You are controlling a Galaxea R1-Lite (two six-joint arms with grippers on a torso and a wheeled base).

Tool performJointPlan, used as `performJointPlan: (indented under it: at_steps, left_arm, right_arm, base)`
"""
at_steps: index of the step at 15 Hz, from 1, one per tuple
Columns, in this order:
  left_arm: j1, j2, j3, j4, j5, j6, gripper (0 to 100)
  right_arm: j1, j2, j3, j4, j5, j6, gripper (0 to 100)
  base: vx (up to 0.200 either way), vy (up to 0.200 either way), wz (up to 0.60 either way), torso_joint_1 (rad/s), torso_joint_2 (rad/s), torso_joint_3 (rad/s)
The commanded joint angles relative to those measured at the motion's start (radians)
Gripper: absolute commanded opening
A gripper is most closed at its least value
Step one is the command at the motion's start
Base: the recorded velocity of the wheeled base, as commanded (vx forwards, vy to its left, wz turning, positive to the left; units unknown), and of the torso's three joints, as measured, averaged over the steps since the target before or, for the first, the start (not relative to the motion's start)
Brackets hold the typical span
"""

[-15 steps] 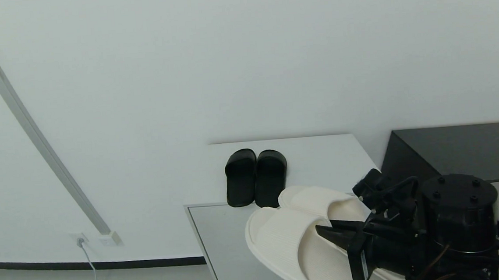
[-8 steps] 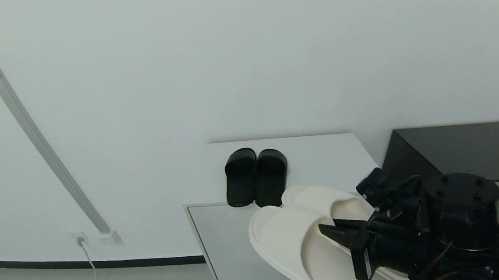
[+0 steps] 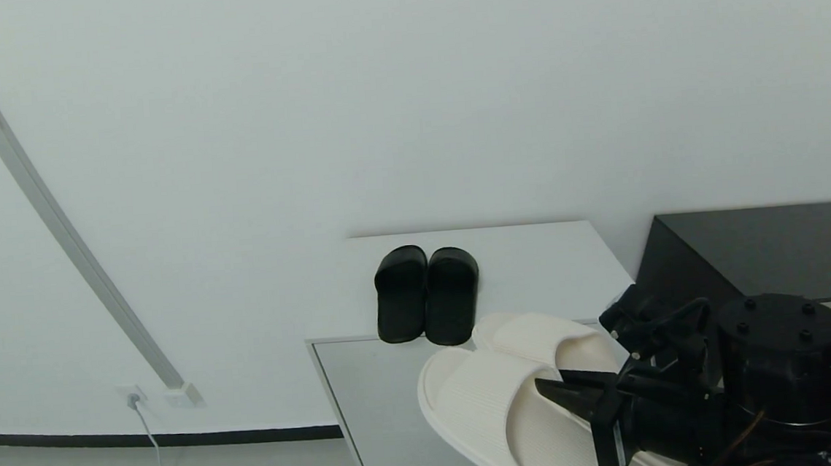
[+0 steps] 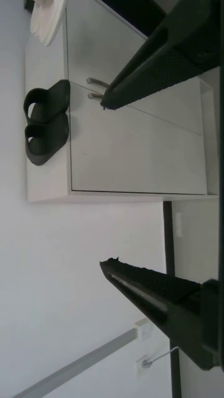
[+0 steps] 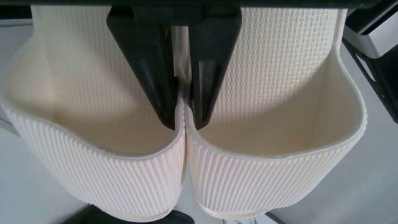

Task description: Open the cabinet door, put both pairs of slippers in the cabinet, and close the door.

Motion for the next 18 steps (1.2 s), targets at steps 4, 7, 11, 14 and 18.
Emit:
performJointPlan:
  at_steps: [4,7,11,14,18]
  left_arm:
    - [0.000,0.001,0.000,0.000,0.000,-0.001,100]
    - [0.000,0.001,0.000,0.000,0.000,-0.001,100]
    - [0.000,0.001,0.002,0.000,0.000,-0.001,100]
    - [-0.001,0.001,0.000,0.000,0.000,-0.001,100]
    - [-0.001,0.001,0.000,0.000,0.000,-0.001,100]
  right_arm:
    - [0.006,-0.004,0.013,-0.001,0.000,-0.001,0]
    - [0.006,-0.007,0.018,-0.010,0.000,-0.001,0]
    - [0.013,-0.007,0.018,-0.010,0.000,-0.001,0]
    - [0.013,-0.007,0.018,-0.010,0.000,-0.002,0]
    - [0.013,-0.007,0.021,-0.010,0.000,-0.002,0]
  base:
    - [0.000,0.000,0.00,-0.149,0.33,0.173]
    - [0.000,0.000,0.00,-0.147,0.34,0.178]
    - [0.000,0.000,0.00,-0.156,0.36,0.198]
    - [0.000,0.000,0.00,-0.165,0.38,0.211]
    - [0.000,0.000,0.00,-0.196,0.45,0.253]
